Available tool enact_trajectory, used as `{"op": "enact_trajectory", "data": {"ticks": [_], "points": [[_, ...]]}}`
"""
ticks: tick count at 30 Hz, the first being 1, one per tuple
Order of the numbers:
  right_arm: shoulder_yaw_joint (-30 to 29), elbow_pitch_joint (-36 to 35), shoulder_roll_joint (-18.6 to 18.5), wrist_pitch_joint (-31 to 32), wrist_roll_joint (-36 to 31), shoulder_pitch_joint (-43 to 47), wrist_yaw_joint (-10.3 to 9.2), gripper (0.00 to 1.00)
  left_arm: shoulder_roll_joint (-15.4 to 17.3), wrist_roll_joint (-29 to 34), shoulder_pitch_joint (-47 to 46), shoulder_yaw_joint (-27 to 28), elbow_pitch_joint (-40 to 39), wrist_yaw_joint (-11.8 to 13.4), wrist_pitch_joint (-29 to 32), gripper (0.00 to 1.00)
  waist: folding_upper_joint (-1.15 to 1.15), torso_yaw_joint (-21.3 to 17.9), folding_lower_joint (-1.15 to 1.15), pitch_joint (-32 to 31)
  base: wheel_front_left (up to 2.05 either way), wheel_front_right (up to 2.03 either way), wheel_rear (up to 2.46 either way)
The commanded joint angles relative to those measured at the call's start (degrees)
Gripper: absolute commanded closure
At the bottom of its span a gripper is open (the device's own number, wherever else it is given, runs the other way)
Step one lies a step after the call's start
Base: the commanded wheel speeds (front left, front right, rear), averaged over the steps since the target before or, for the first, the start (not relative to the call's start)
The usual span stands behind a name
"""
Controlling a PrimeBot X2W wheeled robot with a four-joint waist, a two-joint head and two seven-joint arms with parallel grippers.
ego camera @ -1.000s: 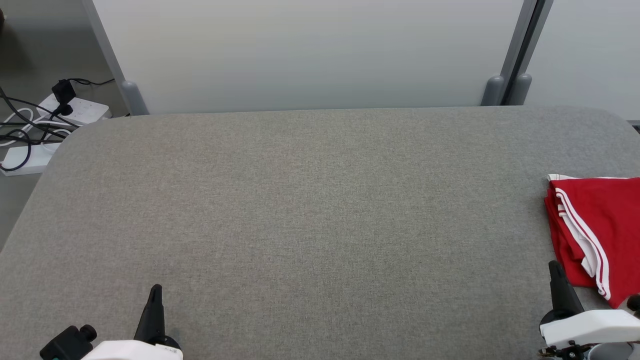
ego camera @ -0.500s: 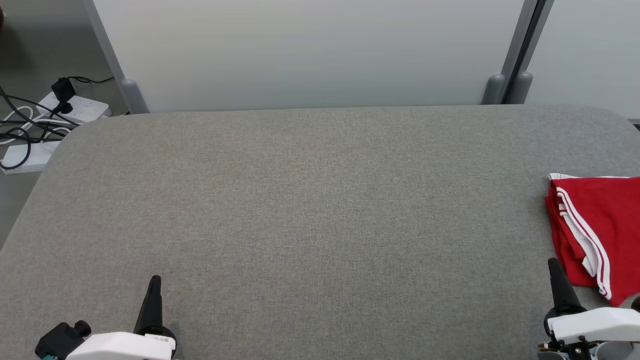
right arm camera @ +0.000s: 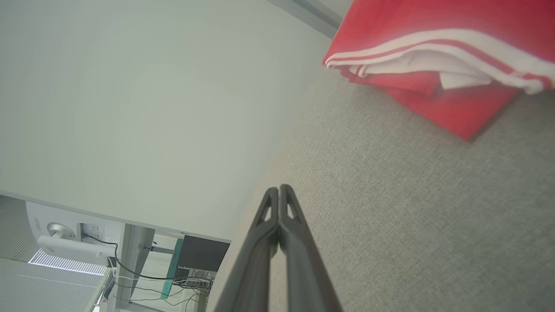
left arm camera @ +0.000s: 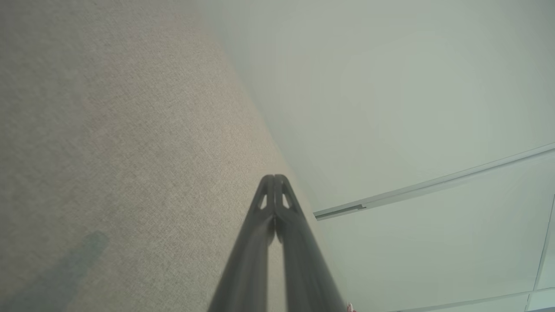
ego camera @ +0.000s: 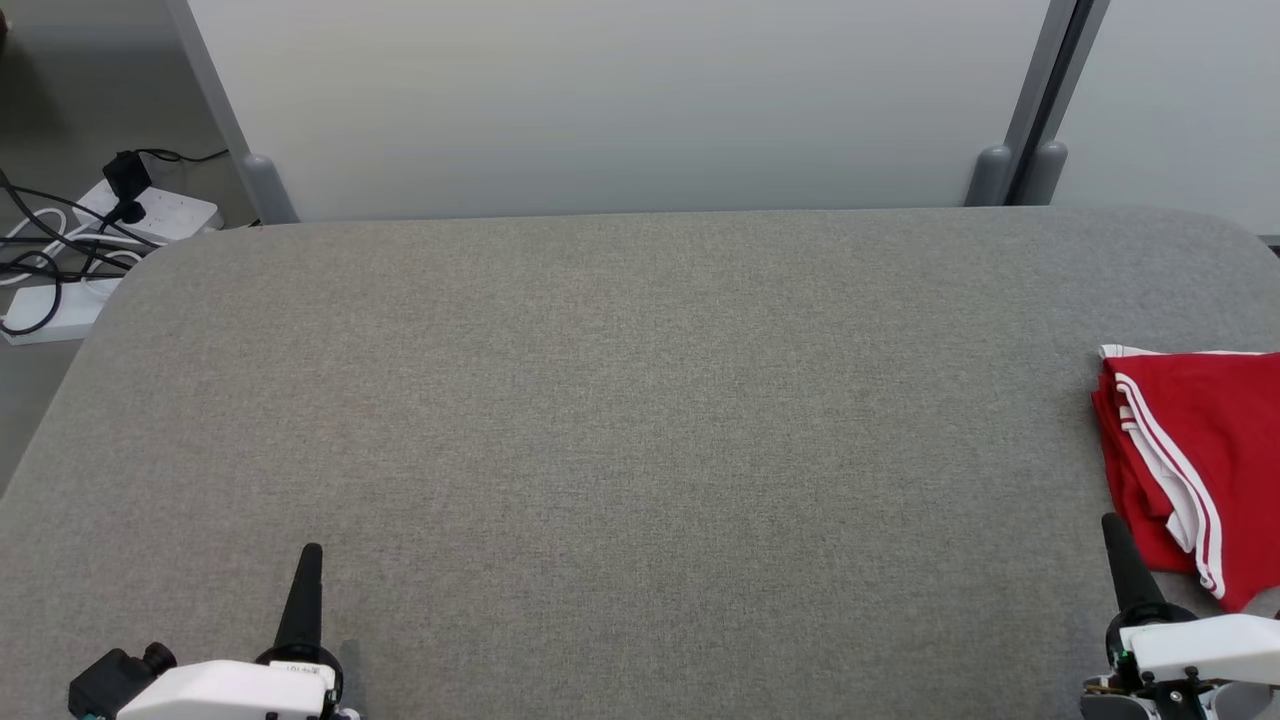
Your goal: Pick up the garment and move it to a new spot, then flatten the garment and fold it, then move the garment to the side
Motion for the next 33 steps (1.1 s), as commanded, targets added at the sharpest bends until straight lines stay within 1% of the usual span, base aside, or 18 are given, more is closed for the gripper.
{"op": "enact_trajectory", "data": {"ticks": [1,33], "points": [[0.85,-2.32,-0.71,0.87,2.18,-1.98,0.19,1.00,1.15,-2.04,-3.57,1.54,-1.80,-0.49,0.71,1.00,0.00,0.01,0.00,0.03,0.00,0.00,0.00],[0.03,-4.55,-0.44,5.96,23.36,-2.08,0.25,1.00,1.32,-22.17,-5.26,2.39,-3.59,-1.48,5.93,1.00,0.00,0.14,0.00,0.56,0.00,0.00,0.00]]}}
